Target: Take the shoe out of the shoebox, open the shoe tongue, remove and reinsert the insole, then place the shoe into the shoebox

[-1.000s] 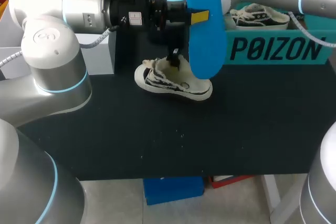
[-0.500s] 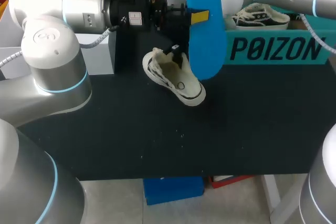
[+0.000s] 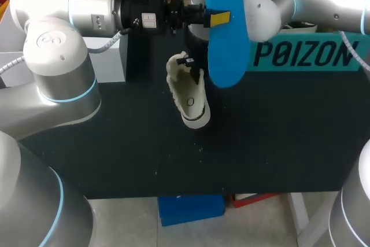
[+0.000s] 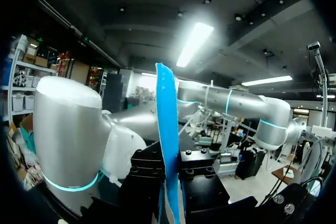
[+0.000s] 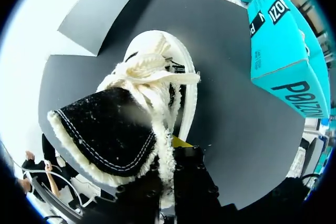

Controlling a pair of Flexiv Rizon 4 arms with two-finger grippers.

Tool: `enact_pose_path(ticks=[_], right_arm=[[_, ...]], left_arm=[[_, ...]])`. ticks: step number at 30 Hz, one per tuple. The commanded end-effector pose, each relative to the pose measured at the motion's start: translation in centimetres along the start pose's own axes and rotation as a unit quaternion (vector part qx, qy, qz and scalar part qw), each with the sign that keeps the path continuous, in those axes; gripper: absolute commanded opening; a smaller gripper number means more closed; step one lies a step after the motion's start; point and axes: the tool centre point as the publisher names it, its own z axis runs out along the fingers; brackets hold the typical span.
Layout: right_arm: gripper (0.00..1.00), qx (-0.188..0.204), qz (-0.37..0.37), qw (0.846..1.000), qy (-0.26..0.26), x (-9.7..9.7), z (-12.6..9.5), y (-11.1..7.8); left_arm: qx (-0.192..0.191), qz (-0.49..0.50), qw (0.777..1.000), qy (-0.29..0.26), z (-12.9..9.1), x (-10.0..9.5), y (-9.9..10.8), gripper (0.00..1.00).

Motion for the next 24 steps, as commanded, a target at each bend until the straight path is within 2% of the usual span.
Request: enact_pose_path(ticks=[1, 3, 11, 24], right_arm=[[0.00, -0.059, 0.053, 0.997, -0.020, -0.1, 0.7, -0.5], [0.00, -0.066, 0.046, 0.996, -0.039, -0.3, 1.2, -0.4], [0.00, -0.057, 0.034, 0.997, -0.039, -0.6, 3.5, -0.5], [0.00, -0.048, 0.054, 0.995, -0.064, -1.8, 5.1, -0.7]], left_arm=[[0.000, 0.000, 1.000, -0.002, 0.1, 0.1, 0.1, 0.00], [0.000, 0.000, 1.000, -0.002, 0.1, 0.1, 0.1, 0.00], [0.000, 0.000, 1.000, -0.002, 0.1, 0.1, 0.1, 0.00], [0.000, 0.000, 1.000, -0.002, 0.1, 0.1, 0.1, 0.00]])
